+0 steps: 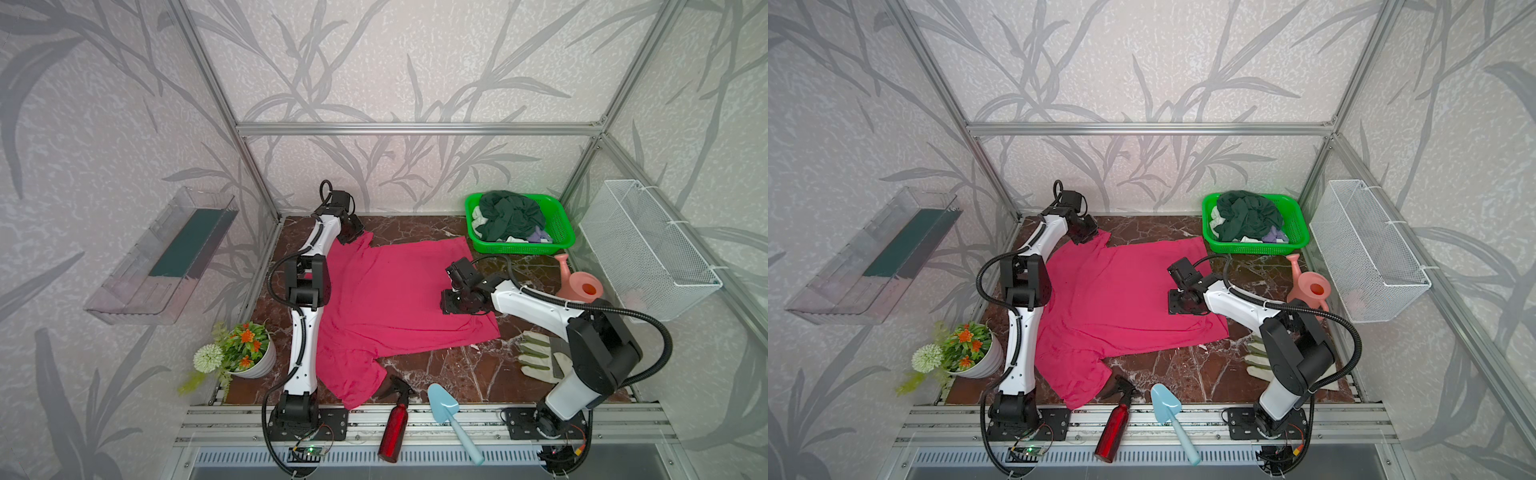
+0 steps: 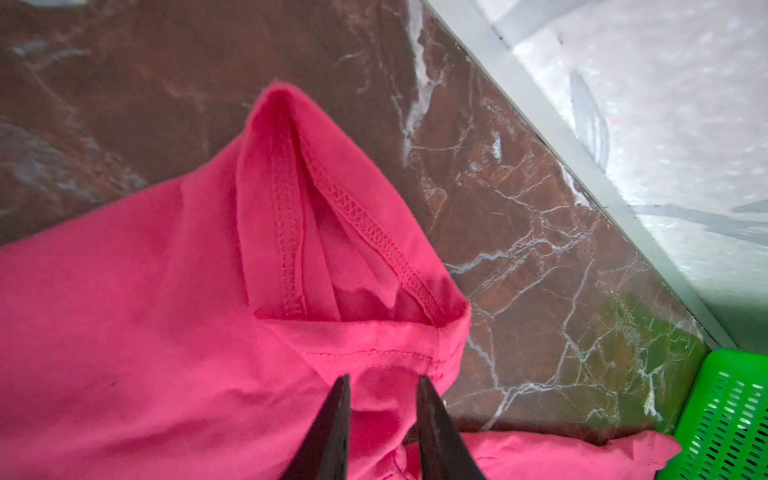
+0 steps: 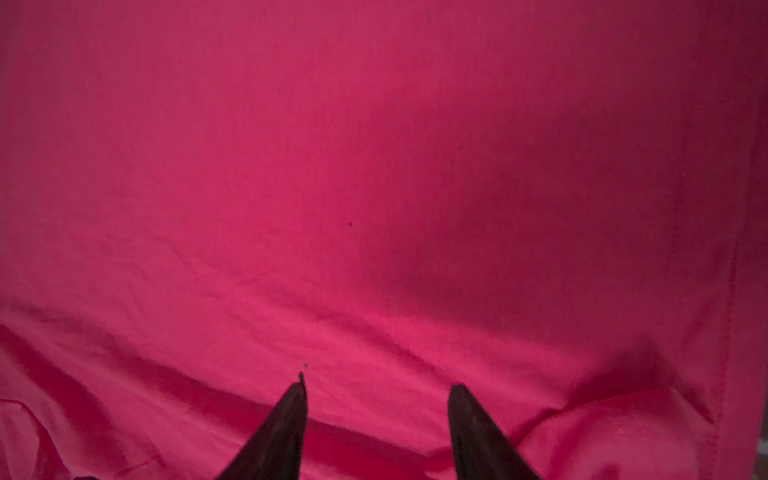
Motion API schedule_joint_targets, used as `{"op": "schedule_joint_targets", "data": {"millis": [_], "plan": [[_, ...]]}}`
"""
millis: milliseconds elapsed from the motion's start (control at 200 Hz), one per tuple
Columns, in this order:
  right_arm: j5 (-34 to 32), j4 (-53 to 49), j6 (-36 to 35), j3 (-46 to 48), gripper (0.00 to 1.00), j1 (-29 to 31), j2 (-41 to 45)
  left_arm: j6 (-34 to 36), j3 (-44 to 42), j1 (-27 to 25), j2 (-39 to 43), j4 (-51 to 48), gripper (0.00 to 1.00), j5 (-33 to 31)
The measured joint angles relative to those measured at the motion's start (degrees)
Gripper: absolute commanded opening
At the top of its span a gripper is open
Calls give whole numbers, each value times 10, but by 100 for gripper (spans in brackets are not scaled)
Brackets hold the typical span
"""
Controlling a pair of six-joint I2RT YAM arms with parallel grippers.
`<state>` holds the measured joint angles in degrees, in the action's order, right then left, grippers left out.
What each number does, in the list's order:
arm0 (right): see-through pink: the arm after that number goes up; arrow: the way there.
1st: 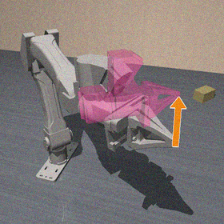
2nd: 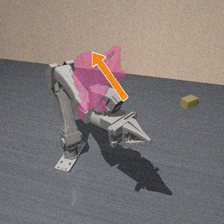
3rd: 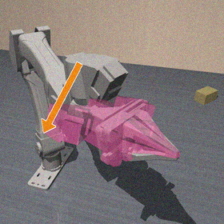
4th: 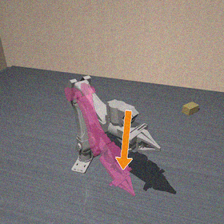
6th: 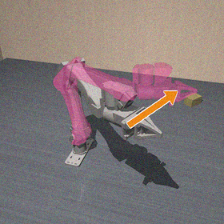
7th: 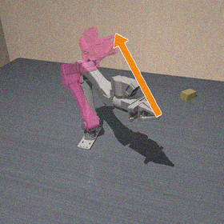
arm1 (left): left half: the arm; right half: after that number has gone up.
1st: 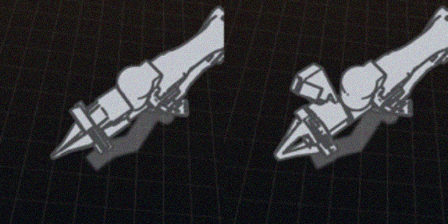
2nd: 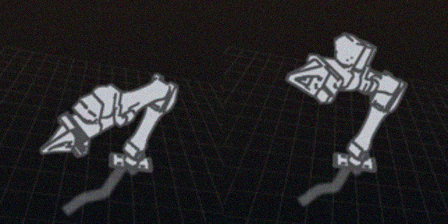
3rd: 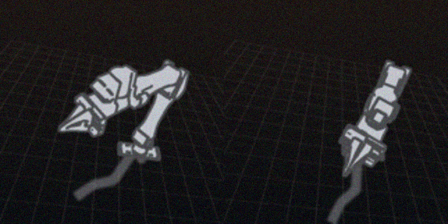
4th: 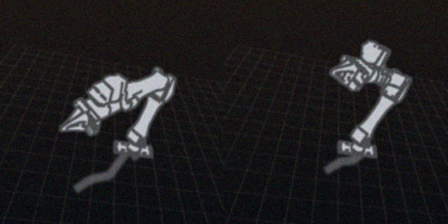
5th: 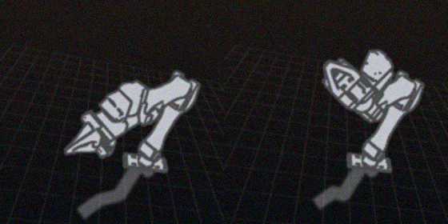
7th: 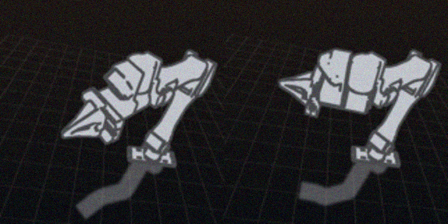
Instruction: Fold and stack the t-shirts
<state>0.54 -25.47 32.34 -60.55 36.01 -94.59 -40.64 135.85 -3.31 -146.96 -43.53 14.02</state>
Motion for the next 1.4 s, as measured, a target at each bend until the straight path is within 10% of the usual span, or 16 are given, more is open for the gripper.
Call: {"op": "schedule_joint_targets", "data": {"millis": [485,960,1400], "plan": [[0,0,2,1,56,0,0,-1,59,0,-54,-34,34,-8],[0,0,4,1,56,1,0,1,66,0,-60,-52,0,-18],[0,3,7,4,56,3,0,21,66,0,-59,-45,0,-17]]}}
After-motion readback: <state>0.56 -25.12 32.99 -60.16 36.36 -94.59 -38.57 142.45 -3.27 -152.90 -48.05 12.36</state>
